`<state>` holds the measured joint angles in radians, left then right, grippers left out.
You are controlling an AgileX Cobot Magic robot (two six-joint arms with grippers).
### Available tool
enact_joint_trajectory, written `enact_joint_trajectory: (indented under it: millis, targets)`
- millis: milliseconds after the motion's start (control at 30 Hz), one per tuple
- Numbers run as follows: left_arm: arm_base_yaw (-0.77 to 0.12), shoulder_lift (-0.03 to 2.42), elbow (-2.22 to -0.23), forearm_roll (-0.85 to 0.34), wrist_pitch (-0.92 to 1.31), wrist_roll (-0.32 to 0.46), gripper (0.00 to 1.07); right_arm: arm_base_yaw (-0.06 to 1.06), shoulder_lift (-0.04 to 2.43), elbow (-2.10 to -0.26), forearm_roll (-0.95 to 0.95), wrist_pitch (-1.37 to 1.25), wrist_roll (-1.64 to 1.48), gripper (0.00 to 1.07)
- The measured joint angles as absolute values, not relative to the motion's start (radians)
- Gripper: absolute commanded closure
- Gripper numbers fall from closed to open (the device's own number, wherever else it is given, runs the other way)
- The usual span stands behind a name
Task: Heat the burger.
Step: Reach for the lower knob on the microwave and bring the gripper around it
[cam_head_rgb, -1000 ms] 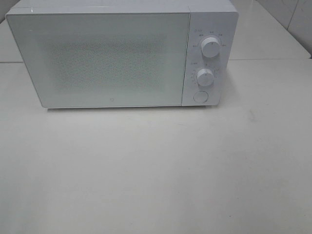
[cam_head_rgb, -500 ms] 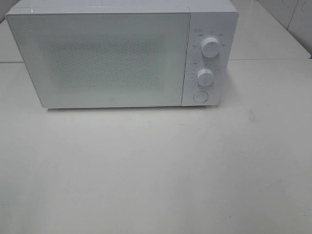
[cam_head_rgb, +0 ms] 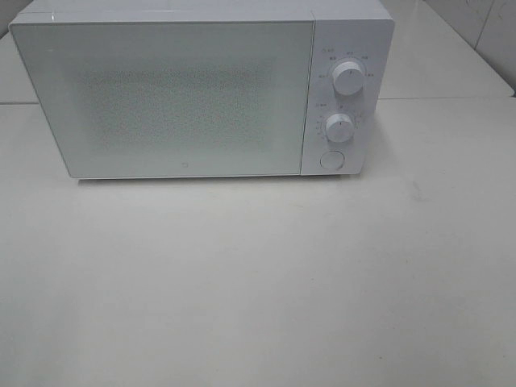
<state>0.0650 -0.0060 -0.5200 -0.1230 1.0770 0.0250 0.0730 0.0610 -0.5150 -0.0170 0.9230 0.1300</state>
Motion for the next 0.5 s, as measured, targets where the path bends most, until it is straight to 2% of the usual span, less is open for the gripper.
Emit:
enact_joint_trajectory:
  millis: [500]
  targets:
    - [0.065,-0.006,-0.520,-0.123,1.077,0.025,0.07,0.073,0.273,-0.471,-0.016,0.543,0.130,0.31]
